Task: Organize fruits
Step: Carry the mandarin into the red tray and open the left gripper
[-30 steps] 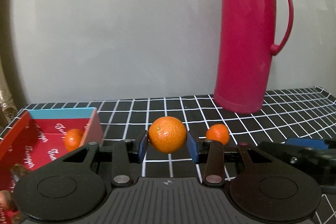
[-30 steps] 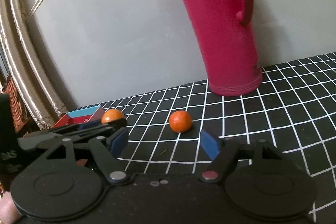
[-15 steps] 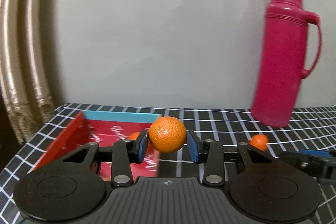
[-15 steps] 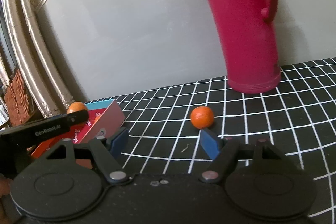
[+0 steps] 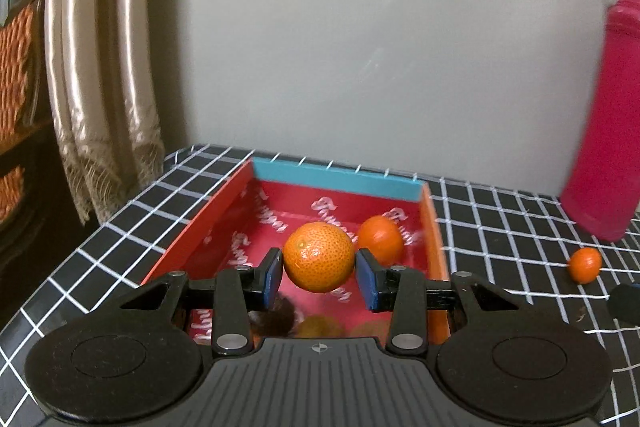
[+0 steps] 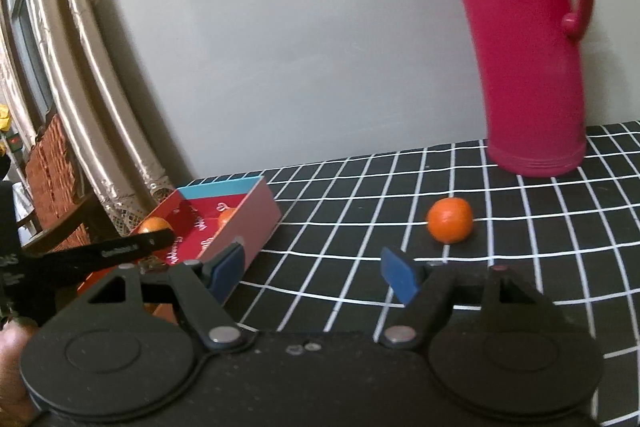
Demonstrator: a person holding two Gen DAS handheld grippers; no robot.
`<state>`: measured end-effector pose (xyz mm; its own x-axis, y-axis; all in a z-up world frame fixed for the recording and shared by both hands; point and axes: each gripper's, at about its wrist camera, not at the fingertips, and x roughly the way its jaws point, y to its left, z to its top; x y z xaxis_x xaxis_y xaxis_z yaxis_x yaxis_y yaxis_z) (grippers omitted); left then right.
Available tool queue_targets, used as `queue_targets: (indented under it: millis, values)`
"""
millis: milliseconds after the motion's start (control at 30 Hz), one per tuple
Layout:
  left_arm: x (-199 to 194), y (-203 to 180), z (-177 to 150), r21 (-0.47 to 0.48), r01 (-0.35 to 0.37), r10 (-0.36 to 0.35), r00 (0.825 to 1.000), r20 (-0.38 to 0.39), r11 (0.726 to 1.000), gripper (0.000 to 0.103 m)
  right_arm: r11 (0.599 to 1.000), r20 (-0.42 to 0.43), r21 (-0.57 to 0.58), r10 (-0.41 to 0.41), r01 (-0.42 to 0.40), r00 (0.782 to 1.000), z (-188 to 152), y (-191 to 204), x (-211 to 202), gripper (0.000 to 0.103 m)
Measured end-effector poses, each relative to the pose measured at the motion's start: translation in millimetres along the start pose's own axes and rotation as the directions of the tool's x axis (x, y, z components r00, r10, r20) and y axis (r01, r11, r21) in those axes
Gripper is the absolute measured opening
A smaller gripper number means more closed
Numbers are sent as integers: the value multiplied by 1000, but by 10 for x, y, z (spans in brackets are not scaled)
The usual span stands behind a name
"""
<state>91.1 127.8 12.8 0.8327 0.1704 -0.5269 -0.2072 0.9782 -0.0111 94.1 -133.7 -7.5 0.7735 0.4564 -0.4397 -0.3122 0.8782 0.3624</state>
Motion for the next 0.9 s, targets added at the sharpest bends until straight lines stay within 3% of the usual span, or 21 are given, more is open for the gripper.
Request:
queue_targets:
  millis: [133, 900]
  values:
    - [113, 70, -11, -25, -6, 5, 999, -37, 1000, 40, 1000, -9, -12, 15, -16, 1000, -3, 100, 57, 75]
    - [-41, -34, -17, 16, 1, -1, 1000, -16, 1000, 42, 1000, -20, -25, 6, -6, 1000, -5, 118, 57, 75]
